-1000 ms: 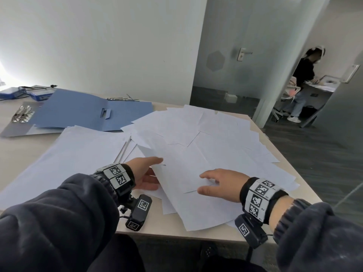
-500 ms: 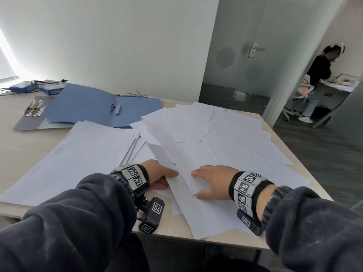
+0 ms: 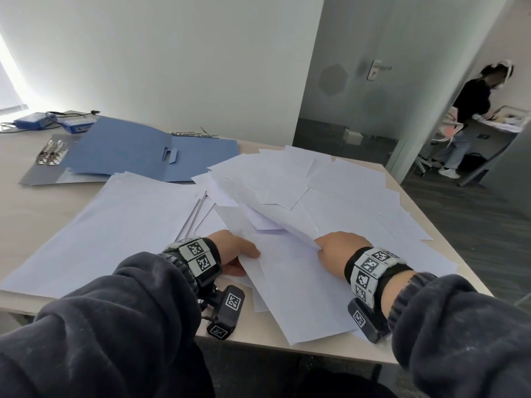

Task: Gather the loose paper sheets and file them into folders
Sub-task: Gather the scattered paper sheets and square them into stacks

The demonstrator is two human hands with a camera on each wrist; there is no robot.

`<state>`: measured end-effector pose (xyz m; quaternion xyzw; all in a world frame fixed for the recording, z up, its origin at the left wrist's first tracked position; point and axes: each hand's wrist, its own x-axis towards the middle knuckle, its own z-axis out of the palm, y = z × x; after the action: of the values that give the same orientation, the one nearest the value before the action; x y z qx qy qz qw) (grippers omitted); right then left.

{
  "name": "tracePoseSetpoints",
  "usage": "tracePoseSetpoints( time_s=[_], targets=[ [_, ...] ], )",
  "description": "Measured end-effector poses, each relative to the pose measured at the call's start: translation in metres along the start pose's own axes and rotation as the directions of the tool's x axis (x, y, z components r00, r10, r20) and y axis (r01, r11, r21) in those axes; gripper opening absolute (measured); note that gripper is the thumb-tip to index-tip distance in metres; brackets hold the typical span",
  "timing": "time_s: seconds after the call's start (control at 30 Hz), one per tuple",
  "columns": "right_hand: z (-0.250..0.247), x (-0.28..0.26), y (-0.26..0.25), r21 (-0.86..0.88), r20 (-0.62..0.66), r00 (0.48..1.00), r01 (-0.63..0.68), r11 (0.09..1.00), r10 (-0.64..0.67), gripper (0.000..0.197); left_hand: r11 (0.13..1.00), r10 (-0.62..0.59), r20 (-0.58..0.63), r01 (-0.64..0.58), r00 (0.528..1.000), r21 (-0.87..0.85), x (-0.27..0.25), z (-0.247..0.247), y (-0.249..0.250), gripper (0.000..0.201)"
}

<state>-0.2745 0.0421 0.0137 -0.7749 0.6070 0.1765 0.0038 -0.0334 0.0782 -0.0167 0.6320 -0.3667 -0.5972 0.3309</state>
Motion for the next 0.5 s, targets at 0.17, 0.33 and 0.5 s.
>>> tracePoseSetpoints(
  time_s=[0.17, 0.33, 0.5],
  targets=[
    [-0.004, -0.011, 0.002, 0.088, -0.097, 0.994, -0.049, 0.995, 0.057, 0.030, 1.000, -0.008, -0.021, 0.007, 1.000, -0.021, -0.003, 0.002, 0.000, 0.027],
    [-0.007, -0.023, 0.010, 0.406, -0.136, 0.984, -0.051, 0.913, 0.116, 0.029, 0.998, -0.009, -0.081, 0.003, 0.997, -0.068, -0.004, 0.001, 0.001, 0.026],
    [0.001, -0.046, 0.018, 0.404, -0.083, 0.996, 0.017, 0.914, 0.019, 0.024, 0.995, -0.018, -0.134, 0.005, 0.991, -0.096, -0.005, -0.002, 0.002, 0.022]
  ],
)
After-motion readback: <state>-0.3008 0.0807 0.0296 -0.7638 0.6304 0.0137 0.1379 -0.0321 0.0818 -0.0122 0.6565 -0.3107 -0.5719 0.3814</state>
